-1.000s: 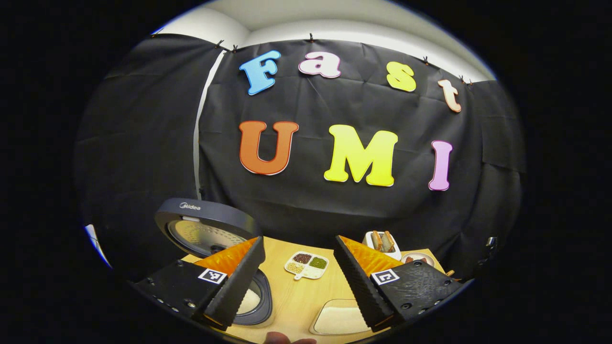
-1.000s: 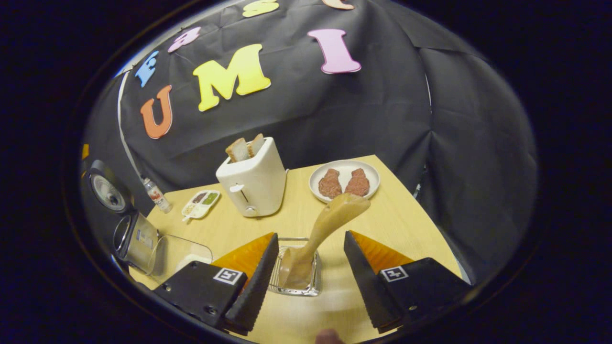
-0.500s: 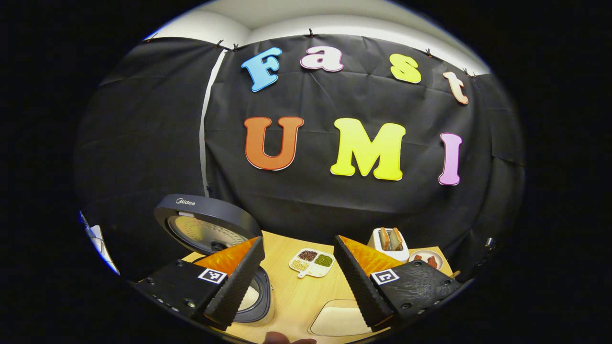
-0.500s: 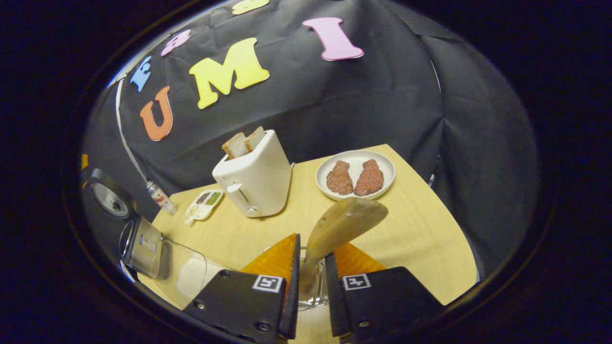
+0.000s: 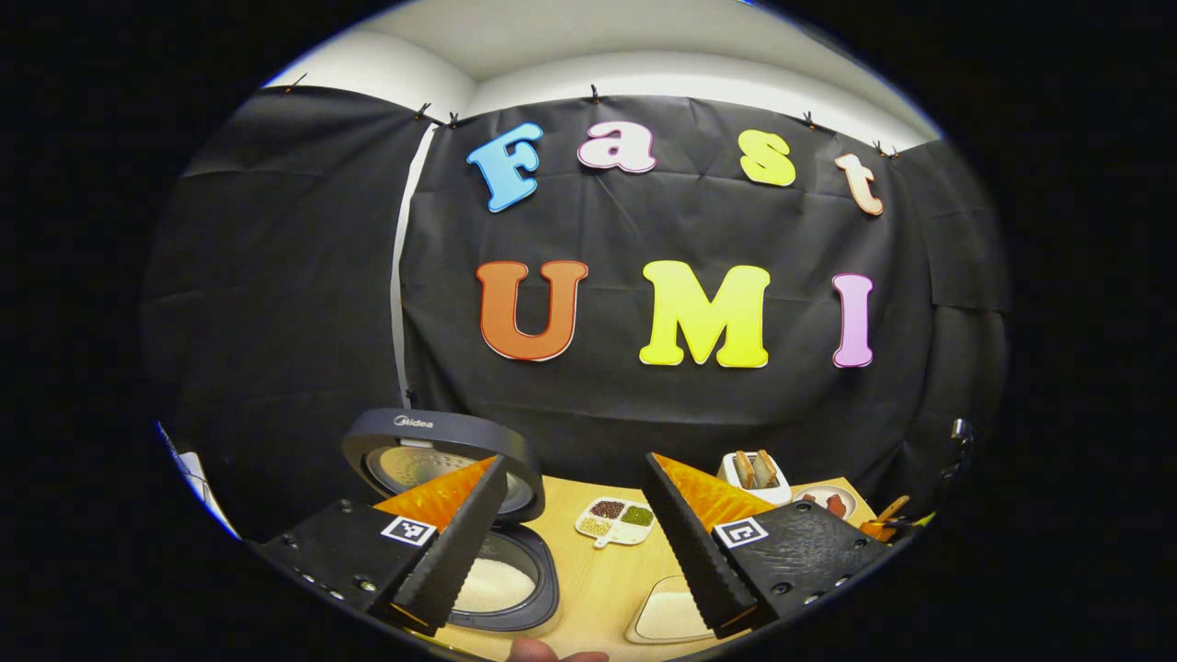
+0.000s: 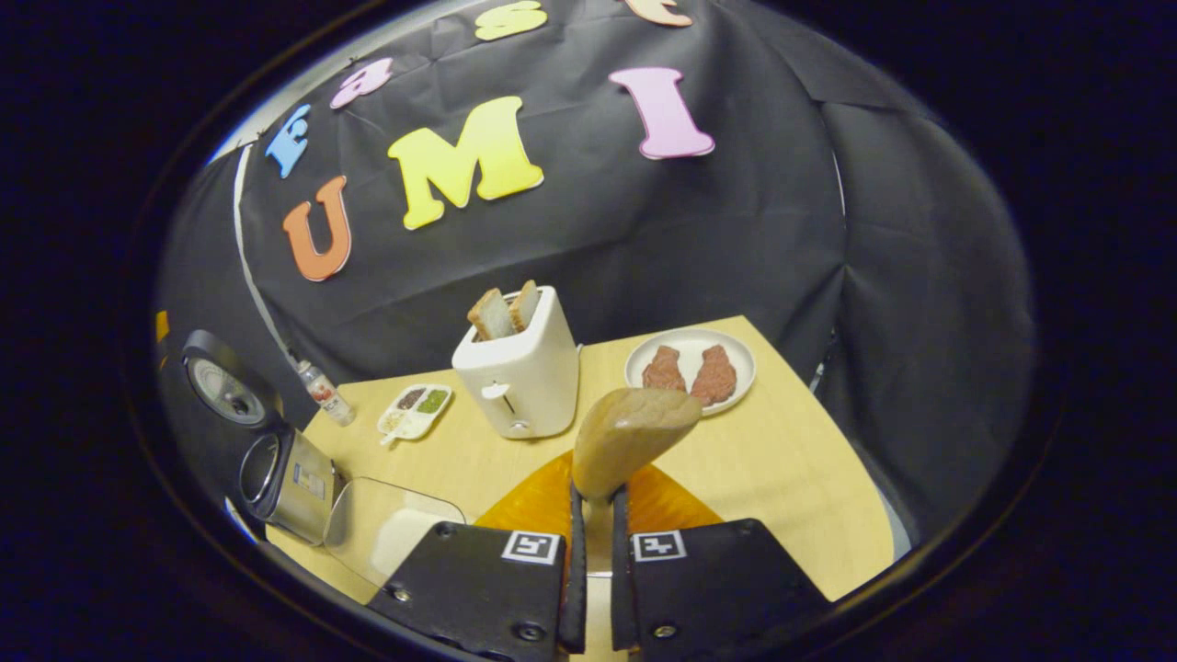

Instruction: Close the left gripper, press the button to open the rice cooker; take a wooden spoon from the chopstick holder with the right hand, scoop a spoonful of rice and pour it into the rice cooker, then put the wooden spoon back into the chopstick holder.

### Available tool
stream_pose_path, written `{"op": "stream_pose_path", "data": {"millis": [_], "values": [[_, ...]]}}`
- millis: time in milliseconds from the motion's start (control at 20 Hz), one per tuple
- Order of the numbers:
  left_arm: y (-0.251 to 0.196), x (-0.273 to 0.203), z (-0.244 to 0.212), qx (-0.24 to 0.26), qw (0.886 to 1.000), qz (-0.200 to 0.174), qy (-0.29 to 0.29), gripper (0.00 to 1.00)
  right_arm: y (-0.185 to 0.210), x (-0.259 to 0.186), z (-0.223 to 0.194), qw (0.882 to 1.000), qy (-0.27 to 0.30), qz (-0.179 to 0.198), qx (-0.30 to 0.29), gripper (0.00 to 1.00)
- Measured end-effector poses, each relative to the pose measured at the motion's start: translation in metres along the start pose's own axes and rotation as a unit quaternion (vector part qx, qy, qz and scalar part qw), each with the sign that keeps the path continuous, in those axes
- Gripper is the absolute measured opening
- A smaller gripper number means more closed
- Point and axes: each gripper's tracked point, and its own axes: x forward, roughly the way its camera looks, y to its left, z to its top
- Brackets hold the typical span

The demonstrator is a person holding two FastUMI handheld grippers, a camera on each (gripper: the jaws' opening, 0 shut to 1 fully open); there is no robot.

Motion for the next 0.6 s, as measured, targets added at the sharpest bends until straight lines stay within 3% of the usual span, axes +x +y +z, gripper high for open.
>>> {"op": "stream_pose_path", "data": {"millis": [150,300,600], "values": [[0.026,-0.02,0.001,0.004,1.0,-0.005,-0.013,0.94,0.029,-0.032,0.033,0.999,-0.042,-0.008,-0.03,0.13],[0.054,-0.035,0.001,0.004,1.0,-0.009,-0.02,0.94,0.078,-0.058,0.046,0.997,-0.063,0.01,-0.039,0.12],[0.114,-0.062,-0.002,0.002,1.0,-0.005,-0.021,0.94,0.167,-0.067,0.005,0.997,-0.047,0.047,-0.047,0.12]]}}
